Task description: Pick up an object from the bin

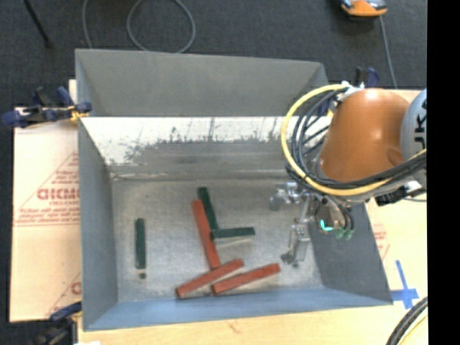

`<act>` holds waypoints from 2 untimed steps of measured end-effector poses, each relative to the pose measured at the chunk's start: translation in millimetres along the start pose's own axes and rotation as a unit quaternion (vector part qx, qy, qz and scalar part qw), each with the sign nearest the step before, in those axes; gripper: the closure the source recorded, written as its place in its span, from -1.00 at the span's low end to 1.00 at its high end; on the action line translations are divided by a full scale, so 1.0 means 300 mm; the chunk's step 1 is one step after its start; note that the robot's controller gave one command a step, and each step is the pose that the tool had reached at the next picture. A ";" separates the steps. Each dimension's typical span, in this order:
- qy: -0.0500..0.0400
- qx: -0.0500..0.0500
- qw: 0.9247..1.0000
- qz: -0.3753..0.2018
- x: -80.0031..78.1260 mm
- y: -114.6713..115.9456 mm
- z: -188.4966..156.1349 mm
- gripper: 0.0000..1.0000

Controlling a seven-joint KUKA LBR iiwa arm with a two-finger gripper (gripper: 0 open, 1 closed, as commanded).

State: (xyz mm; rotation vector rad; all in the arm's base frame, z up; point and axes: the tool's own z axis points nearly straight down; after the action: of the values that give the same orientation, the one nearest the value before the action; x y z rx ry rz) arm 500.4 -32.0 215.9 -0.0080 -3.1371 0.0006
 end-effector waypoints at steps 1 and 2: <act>-0.002 -0.001 0.999 0.050 -0.024 0.071 0.456 -1.00; -0.006 0.000 0.999 0.040 -0.108 0.150 0.481 -1.00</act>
Offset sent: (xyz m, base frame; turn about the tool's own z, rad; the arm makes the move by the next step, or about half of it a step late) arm 0.0068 0.0214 -0.1341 0.1016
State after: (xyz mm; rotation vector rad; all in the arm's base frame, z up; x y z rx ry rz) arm 532.4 12.9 71.5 -0.1344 -3.1463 -0.0002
